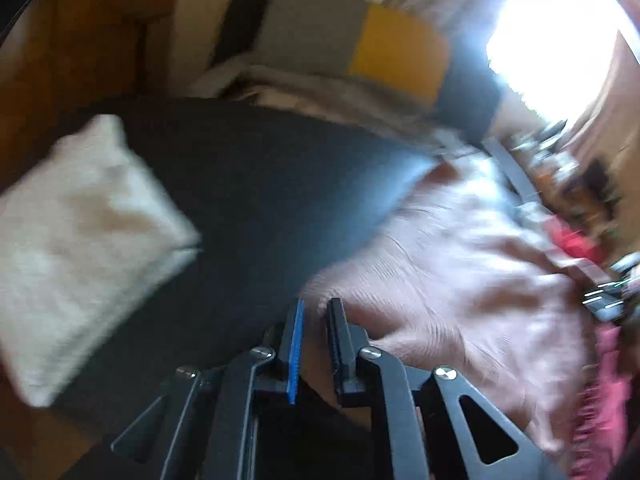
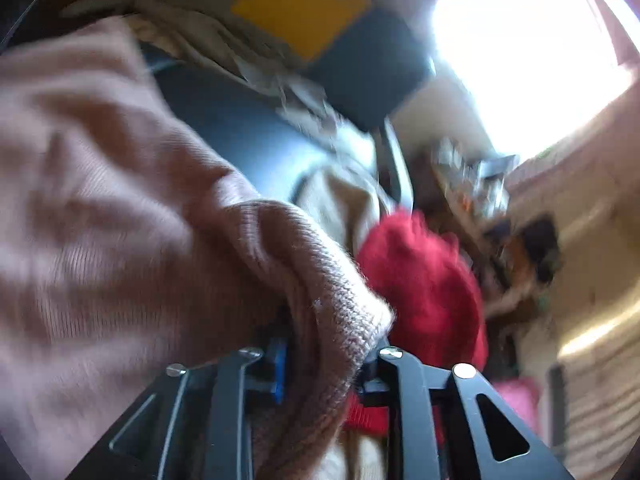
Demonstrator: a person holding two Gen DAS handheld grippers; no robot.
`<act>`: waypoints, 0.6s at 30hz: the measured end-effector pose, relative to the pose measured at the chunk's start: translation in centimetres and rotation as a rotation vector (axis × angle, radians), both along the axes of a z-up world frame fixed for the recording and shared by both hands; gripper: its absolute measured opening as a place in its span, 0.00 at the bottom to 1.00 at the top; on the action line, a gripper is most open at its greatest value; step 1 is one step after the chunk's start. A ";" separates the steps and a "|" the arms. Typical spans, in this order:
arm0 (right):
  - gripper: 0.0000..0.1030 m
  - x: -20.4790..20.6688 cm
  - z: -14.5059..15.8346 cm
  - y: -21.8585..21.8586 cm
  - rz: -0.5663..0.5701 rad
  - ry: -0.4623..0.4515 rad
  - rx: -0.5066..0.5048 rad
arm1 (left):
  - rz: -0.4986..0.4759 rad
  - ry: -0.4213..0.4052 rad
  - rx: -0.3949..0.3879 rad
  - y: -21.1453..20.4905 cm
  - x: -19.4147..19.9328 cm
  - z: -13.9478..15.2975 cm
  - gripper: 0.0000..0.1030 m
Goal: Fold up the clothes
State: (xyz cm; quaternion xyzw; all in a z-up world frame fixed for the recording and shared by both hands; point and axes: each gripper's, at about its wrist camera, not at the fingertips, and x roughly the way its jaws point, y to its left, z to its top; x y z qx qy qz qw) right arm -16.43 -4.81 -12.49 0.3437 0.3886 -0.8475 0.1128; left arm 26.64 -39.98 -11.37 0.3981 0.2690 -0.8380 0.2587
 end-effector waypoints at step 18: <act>0.88 4.7 2.0 -3.4 0.200 -0.276 -0.547 | -0.263 0.082 -0.005 0.5 -12.4 2.7 0.33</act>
